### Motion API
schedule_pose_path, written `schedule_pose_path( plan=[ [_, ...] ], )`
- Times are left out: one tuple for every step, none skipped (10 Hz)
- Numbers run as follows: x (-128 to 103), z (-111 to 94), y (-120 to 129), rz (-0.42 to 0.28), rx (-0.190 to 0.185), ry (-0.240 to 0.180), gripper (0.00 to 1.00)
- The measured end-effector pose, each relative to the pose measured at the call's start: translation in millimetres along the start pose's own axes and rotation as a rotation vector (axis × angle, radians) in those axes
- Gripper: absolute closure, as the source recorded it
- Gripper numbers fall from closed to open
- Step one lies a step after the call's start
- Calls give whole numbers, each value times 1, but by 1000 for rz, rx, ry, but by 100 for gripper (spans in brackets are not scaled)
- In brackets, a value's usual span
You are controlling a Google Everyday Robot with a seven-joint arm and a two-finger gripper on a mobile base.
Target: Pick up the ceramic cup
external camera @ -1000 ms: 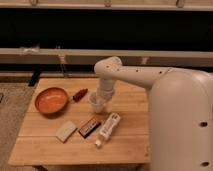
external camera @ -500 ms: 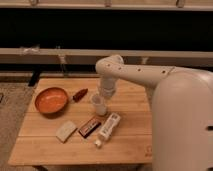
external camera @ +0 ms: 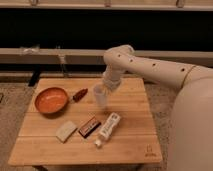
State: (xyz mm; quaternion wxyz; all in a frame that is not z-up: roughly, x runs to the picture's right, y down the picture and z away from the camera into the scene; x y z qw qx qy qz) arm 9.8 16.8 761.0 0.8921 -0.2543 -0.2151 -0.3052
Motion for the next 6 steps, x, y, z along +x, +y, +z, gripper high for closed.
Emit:
schedule_pose_path(
  plan=[
    [1, -14, -4, -16, 35, -4, 100],
    [2, -20, -5, -20, 48, -4, 100],
    [1, -20, -5, -22, 47, -5, 100],
    [0, -19, -6, -24, 47, -6, 100],
    [0, -19, -6, -23, 48, -6, 100],
    [1, -20, -6, -22, 48, -6, 100]
  ],
)
